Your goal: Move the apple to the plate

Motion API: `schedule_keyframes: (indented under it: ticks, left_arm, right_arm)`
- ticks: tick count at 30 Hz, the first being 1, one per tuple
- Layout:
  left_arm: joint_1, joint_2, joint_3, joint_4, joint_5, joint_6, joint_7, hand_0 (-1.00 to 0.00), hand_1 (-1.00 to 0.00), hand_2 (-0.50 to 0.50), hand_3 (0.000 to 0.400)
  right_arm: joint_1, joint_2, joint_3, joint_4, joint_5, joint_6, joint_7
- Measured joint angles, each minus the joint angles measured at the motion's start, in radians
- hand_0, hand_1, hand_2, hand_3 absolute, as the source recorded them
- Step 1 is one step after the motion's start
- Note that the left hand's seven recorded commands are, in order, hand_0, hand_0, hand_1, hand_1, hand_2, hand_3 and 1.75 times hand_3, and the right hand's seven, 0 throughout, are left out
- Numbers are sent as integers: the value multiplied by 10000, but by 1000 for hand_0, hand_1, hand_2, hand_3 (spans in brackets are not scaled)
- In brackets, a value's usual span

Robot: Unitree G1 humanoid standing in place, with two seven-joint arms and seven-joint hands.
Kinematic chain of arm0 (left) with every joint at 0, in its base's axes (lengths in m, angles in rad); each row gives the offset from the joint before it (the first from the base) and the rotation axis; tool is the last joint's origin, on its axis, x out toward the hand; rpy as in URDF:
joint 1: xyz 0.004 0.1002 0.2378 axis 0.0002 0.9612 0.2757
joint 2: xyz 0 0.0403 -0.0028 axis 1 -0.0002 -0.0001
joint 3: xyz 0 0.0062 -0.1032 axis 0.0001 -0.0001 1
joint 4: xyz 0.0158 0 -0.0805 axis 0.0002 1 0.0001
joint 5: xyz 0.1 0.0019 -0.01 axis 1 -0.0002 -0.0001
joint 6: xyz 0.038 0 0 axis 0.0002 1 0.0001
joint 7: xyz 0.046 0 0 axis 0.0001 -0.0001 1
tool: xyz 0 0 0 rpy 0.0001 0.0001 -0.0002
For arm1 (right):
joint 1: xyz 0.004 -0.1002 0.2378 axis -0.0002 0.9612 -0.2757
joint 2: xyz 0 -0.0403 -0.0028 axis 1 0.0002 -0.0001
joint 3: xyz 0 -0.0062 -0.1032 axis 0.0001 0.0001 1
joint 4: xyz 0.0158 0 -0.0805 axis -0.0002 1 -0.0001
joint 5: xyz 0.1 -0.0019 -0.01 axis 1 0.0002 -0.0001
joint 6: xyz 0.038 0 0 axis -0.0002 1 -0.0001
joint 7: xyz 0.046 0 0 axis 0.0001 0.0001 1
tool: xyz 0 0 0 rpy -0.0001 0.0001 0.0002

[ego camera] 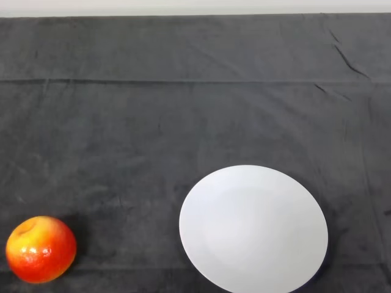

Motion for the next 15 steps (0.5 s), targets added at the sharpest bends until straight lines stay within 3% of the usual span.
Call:
schedule_keyframes:
  ticks: [15]
  left_arm:
    - [-23,-24,-1185,-1513,234,831,117,0,0,0,0]
  right_arm:
    - [0,0,0,0,0,0,-1]
